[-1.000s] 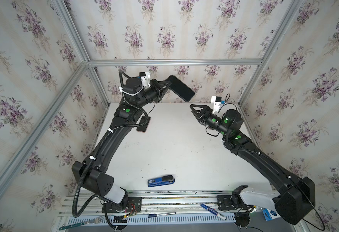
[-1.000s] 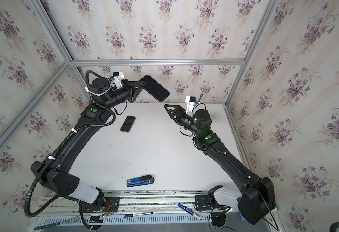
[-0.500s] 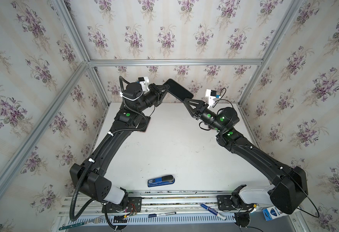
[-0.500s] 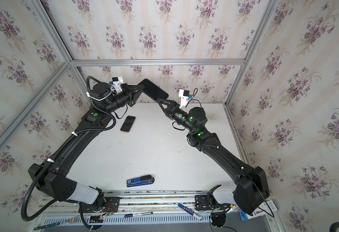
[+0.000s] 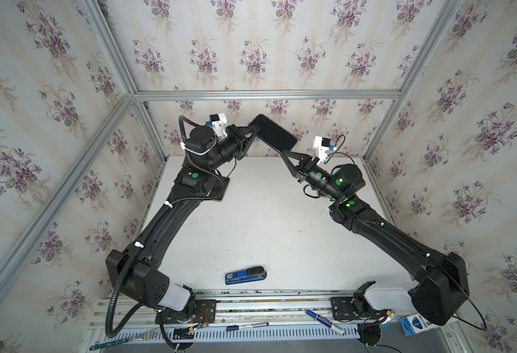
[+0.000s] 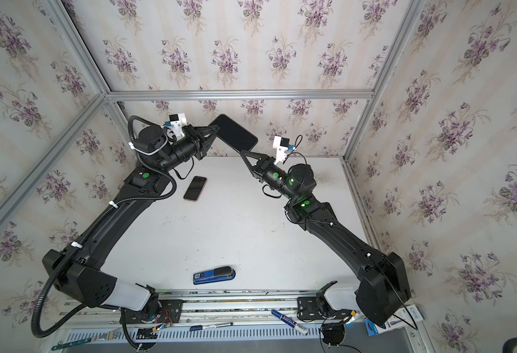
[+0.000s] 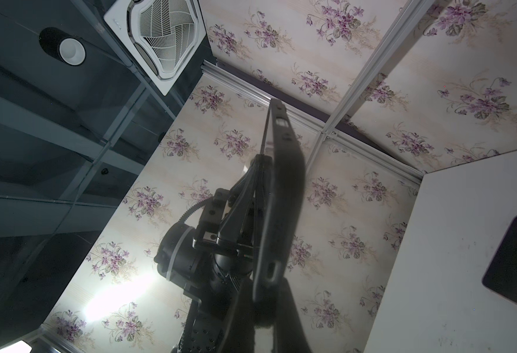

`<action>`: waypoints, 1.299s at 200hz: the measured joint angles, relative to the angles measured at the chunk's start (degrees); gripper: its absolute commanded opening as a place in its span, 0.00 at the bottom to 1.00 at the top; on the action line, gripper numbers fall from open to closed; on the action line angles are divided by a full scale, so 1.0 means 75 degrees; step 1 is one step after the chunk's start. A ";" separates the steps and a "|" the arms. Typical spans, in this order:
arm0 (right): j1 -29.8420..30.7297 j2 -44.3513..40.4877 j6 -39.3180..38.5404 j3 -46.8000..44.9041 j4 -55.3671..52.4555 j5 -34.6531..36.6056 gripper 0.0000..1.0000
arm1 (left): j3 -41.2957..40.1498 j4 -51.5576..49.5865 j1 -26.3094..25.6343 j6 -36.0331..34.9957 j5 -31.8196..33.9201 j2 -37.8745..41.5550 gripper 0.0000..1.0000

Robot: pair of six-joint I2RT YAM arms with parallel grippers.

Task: Take the phone out of the phone case
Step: Remove the phone case from the phone.

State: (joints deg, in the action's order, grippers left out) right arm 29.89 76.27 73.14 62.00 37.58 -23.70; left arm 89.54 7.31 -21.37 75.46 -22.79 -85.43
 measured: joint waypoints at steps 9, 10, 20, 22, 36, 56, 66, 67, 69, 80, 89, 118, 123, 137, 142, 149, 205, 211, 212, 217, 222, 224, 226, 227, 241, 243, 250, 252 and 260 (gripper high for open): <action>0.0000 0.0023 -0.0003 -0.0055 0.0099 -0.0006 0.00 | -0.0006 -0.0006 0.0000 0.0000 -0.0015 0.0000 0.00; 0.0000 0.0023 -0.0003 -0.0058 0.0102 -0.0006 0.00 | -0.0006 -0.0009 0.0000 0.0000 -0.0012 0.0000 0.00; 0.0000 0.0061 -0.0003 -0.0131 0.0242 -0.0006 0.00 | -0.0006 -0.0038 0.0003 -0.0006 -0.0006 0.0000 0.00; 0.0000 0.0070 -0.0003 -0.0143 0.0294 -0.0009 0.00 | -0.0006 -0.0047 0.0003 -0.0003 -0.0006 0.0000 0.00; 0.0000 0.0128 -0.0006 -0.0268 0.0554 -0.0041 0.00 | -0.0006 -0.0093 0.0009 -0.0020 -0.0006 0.0000 0.00; 0.0000 0.0166 -0.0099 -0.0487 0.0901 -0.0157 0.00 | -0.0009 -0.0242 0.0009 -0.0023 -0.0041 0.0000 0.00; 0.0000 0.0166 -0.0289 -0.0609 0.1052 -0.0251 0.00 | -0.0038 -0.0286 0.0009 -0.0003 -0.0111 0.0000 0.00; 0.0000 0.0166 -0.0309 -0.0621 0.1061 -0.0259 0.00 | -0.0044 -0.0291 0.0009 0.0003 -0.0117 0.0000 0.00; 0.0000 0.0163 -0.0367 -0.0650 0.1093 -0.0286 0.00 | -0.0050 -0.0297 0.0012 0.0012 -0.0131 0.0000 0.00; -0.0015 0.0146 -0.0705 -0.0801 0.1207 -0.0411 0.00 | -0.0067 -0.0358 0.0012 0.0052 -0.0195 -0.0009 0.00; -0.0015 0.0111 -0.1058 -0.0938 0.1288 -0.0490 0.00 | -0.0058 -0.0431 0.0015 0.0105 -0.0294 -0.0032 0.00; -0.0015 -0.0105 -0.2579 -0.1067 0.1017 -0.0609 0.00 | 0.0201 -0.0731 0.0015 0.0326 -0.0592 -0.0166 0.00; -0.0012 -0.0137 -0.2903 -0.1064 0.0933 -0.0621 0.00 | 0.0262 -0.0769 0.0012 0.0344 -0.0629 -0.0181 0.00; -0.0003 -0.0204 -0.3710 -0.1014 0.0755 -0.0621 0.00 | 0.0414 -0.0866 0.0009 0.0370 -0.0711 -0.0210 0.00; 0.0000 -0.0216 -0.4022 -0.0968 0.0667 -0.0597 0.00 | 0.0475 -0.0912 0.0012 0.0373 -0.0723 -0.0224 0.00; 0.0006 -0.0219 -0.4401 -0.0892 0.0527 -0.0583 0.00 | 0.0557 -0.0962 0.0015 0.0376 -0.0743 -0.0242 0.00; 0.0006 -0.0356 -0.6883 -0.0731 -0.1075 0.0224 0.19 | 0.1070 -0.1198 0.0050 0.0737 -0.0973 -0.0277 0.00; -0.0006 -0.0335 -0.7055 -0.0787 -0.1486 0.0443 0.22 | 0.1105 -0.1125 0.0052 0.0781 -0.1008 -0.0265 0.00; -0.0012 -0.0335 -0.7090 -0.0799 -0.1568 0.0475 0.22 | 0.1110 -0.1102 0.0058 0.0790 -0.1023 -0.0262 0.00; -0.0026 -0.0347 -0.7192 -0.0845 -0.1801 0.0530 0.24 | 0.1125 -0.1043 0.0073 0.0825 -0.1067 -0.0259 0.00; -0.0038 -0.0364 -0.7306 -0.0880 -0.1985 0.0612 0.26 | 0.1137 -0.0997 0.0087 0.0839 -0.1125 -0.0254 0.00; -0.0035 -0.0376 -0.7353 -0.0889 -0.2043 0.0635 0.26 | 0.1137 -0.0988 0.0093 0.0851 -0.1157 -0.0254 0.00; -0.0035 -0.0385 -0.7391 -0.0889 -0.2110 0.0647 0.27 | 0.1139 -0.0979 0.0102 0.0860 -0.1192 -0.0254 0.00; -0.0035 -0.0391 -0.7405 -0.0889 -0.2127 0.0650 0.28 | 0.1139 -0.0976 0.0105 0.0860 -0.1201 -0.0254 0.00; -0.0052 -0.0525 -0.7589 -0.0927 -0.2328 0.0749 0.38 | 0.1139 -0.0982 0.0157 0.0889 -0.1230 -0.0256 0.00; -0.0058 -0.0542 -0.7603 -0.0933 -0.2337 0.0755 0.42 | 0.1139 -0.0982 0.0166 0.0889 -0.1230 -0.0259 0.00; -0.0085 -0.0641 -0.7647 -0.0970 -0.2445 0.0781 0.50 | 0.1139 -0.0982 0.0201 0.0889 -0.1233 -0.0262 0.00; -0.0093 -0.0659 -0.7650 -0.0982 -0.2442 0.0793 0.52 | 0.1139 -0.0982 0.0210 0.0886 -0.1241 -0.0262 0.00; -0.0157 -0.0764 -0.7673 -0.1008 -0.2565 0.0851 0.57 | 0.1139 -0.0982 0.0254 0.0883 -0.1300 -0.0262 0.00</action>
State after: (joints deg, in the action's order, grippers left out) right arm 28.71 70.54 15.59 54.43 18.35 -17.32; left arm 98.08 -0.05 -19.46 82.08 -32.53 -87.39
